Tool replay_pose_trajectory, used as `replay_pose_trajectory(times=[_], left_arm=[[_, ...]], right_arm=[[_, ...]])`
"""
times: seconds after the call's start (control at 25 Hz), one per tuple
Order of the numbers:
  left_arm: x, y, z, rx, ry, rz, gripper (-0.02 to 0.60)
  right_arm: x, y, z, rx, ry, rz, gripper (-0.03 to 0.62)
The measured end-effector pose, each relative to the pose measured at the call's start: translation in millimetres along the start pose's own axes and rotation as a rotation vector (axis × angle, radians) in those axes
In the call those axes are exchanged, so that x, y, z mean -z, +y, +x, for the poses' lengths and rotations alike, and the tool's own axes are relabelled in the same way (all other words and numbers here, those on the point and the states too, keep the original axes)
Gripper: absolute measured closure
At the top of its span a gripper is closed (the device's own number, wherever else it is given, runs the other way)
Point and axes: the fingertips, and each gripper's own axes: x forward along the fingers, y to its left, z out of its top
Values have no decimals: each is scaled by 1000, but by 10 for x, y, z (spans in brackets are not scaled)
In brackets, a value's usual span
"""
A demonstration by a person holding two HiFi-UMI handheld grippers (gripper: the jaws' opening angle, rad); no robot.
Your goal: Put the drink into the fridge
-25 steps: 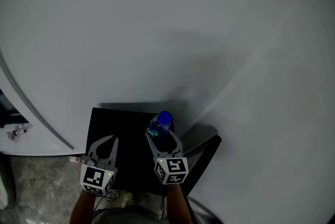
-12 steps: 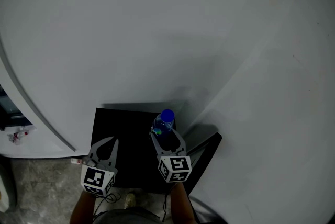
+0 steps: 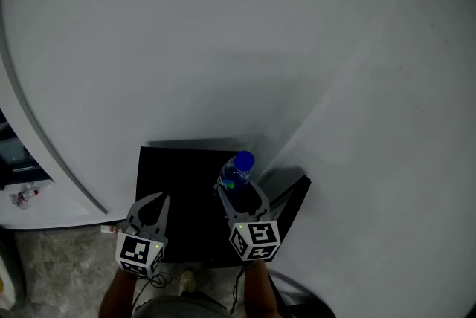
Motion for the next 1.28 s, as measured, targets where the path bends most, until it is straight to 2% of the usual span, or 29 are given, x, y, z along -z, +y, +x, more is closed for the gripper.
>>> replay_pose_trajectory(times=[0.32, 1.28], left_arm=[[-33, -16, -453, 39, -24, 5, 578], [196, -278, -2016, 190, -1, 23, 578]], right_arm=[[17, 407, -415, 26, -6, 2, 289], [228, 1790, -1938, 136, -31, 15, 289]])
